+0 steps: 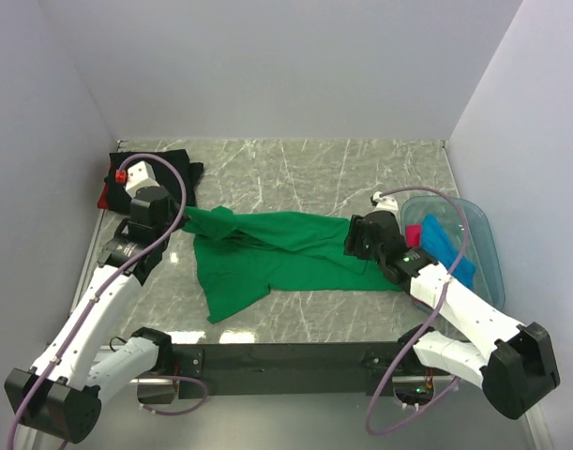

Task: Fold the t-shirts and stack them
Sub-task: Flatten the tshirt out

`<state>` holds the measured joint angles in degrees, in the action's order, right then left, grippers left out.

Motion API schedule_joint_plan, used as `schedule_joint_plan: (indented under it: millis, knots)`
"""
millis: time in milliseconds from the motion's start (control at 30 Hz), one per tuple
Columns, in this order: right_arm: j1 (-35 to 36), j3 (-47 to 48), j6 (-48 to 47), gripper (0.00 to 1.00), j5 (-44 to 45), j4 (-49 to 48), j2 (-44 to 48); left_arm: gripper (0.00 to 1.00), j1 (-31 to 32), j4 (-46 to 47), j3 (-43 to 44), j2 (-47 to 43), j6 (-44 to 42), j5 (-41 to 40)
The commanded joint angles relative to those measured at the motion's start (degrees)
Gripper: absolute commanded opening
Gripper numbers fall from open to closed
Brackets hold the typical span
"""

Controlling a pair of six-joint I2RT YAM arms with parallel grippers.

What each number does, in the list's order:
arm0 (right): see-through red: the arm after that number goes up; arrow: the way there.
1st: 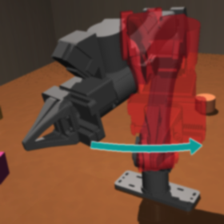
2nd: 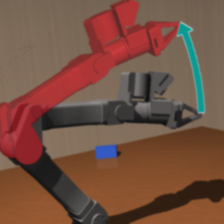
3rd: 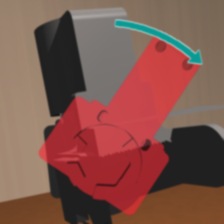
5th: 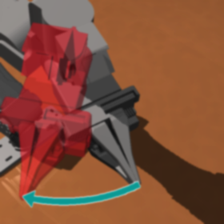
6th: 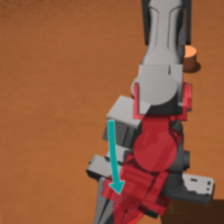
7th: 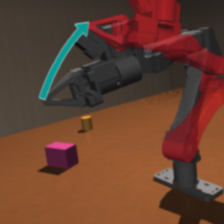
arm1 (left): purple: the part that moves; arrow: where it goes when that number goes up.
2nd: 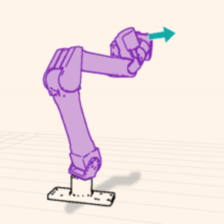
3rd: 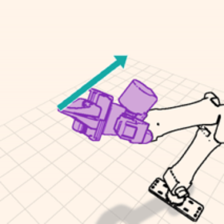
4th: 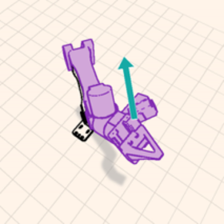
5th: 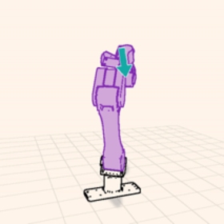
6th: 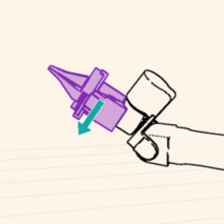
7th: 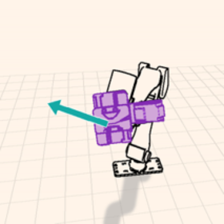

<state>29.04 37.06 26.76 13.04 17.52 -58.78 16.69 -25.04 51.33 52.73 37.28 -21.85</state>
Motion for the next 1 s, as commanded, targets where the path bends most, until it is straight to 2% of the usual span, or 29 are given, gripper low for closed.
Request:
schedule_joint_plan:
  millis: [0, 133, 333, 567, 967]
  knots:
    - [0.0, 3.0, -0.3, 0.63, 4.3, -2.4, -1.8, 0.01, -0.3, 1.0, -0.3, 0.7, 0.1, 0.4]
    - [0.0, 2.8, 0.2, 0.63, 4.4, -3.3, -5.9, 0.01, -0.3, 1.0, -0.2, 0.8, -0.1, 0.8]
    - [-0.1, 0.1, 1.3, 0.63, 2.8, -3.6, -7.1, 0.00, -0.3, 1.4, -0.4, 0.8, -0.1, 1.2]
    - [-0.3, 0.5, 6.8, 0.63, 5.0, 2.1, -10.4, 0.00, -0.3, 1.5, -0.4, 0.3, -0.2, 2.0]
    - [-2.3, -1.6, 12.2, 0.63, 2.8, 3.3, -17.2, 0.01, -0.2, 3.0, -0.7, 0.0, -0.6, 3.5]
